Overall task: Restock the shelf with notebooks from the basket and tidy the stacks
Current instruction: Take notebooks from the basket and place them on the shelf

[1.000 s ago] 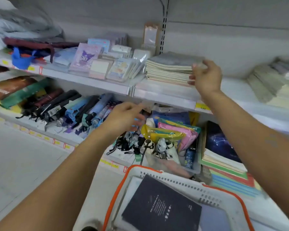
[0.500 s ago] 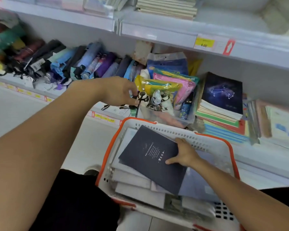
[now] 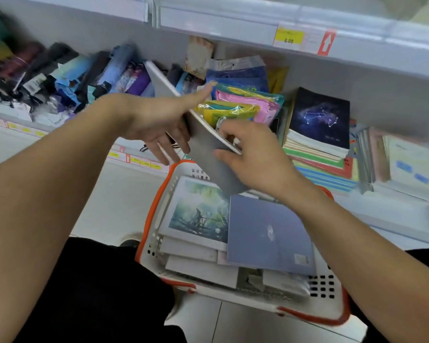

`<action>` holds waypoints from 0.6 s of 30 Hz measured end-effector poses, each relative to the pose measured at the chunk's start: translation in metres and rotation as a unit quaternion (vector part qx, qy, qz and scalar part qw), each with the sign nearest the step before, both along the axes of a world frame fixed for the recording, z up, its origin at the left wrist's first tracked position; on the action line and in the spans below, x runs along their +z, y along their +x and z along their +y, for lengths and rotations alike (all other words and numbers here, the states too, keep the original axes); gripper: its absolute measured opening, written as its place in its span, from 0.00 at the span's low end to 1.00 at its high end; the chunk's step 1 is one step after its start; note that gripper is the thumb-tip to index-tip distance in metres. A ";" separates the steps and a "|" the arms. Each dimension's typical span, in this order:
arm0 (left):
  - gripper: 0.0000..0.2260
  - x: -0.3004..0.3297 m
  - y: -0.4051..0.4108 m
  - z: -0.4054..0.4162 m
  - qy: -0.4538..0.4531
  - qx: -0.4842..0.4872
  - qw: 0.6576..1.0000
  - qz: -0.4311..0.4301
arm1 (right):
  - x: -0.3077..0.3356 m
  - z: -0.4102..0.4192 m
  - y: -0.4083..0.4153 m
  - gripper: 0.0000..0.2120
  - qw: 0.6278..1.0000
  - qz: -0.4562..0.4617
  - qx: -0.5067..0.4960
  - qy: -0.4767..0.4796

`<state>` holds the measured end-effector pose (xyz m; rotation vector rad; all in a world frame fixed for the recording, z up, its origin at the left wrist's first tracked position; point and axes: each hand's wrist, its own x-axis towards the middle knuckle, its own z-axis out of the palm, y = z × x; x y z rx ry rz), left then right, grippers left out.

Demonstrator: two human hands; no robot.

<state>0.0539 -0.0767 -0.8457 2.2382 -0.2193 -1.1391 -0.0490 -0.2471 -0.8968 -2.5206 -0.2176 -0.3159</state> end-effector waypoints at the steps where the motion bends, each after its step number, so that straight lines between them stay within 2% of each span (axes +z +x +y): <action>1: 0.44 0.004 -0.001 0.000 -0.048 0.018 0.999 -0.001 | 0.001 0.008 -0.004 0.07 0.999 -0.042 0.000 0.016; 4: 0.16 0.005 -0.002 -0.004 -0.148 0.122 0.980 -0.042 | -0.009 0.029 -0.011 0.04 0.994 -0.079 0.007 0.070; 6: 0.05 0.001 -0.001 -0.003 -0.137 0.175 0.971 -0.087 | -0.015 0.034 -0.011 0.03 0.987 -0.035 0.043 0.149; 7: 0.02 -0.001 0.001 0.001 -0.115 0.176 0.972 -0.104 | -0.015 0.030 -0.011 0.05 0.971 0.047 0.071 0.223; 9: 0.04 -0.003 0.006 0.015 -0.085 0.157 0.979 -0.099 | -0.023 0.010 -0.003 0.14 0.895 0.266 0.112 0.340; 10: 0.07 -0.003 0.010 0.023 -0.084 0.145 0.982 -0.084 | -0.035 -0.007 0.004 0.18 0.875 0.340 0.110 0.325; 11: 0.09 -0.002 0.013 0.031 -0.090 0.132 0.984 -0.073 | -0.054 -0.026 0.011 0.21 0.897 0.363 0.089 0.237; 12: 0.10 -0.001 0.015 0.036 -0.099 0.122 0.985 -0.066 | -0.077 -0.046 0.017 0.26 0.922 0.369 0.058 0.104; 13: 0.10 0.001 0.014 0.039 -0.108 0.113 0.986 -0.061 | -0.105 -0.064 0.018 0.35 0.922 0.386 0.024 -0.030; 14: 0.08 0.001 0.014 0.039 -0.116 0.109 0.986 -0.054 | -0.133 -0.078 0.015 0.45 0.902 0.417 -0.014 -0.115; 16: 0.05 0.000 0.013 0.037 -0.129 0.110 0.985 -0.042 | -0.180 -0.096 -0.002 0.61 0.867 0.475 -0.057 -0.137; 18: 0.03 -0.001 0.014 0.034 -0.122 0.106 0.985 -0.057 | -0.212 -0.108 -0.014 0.72 0.867 0.486 -0.058 -0.088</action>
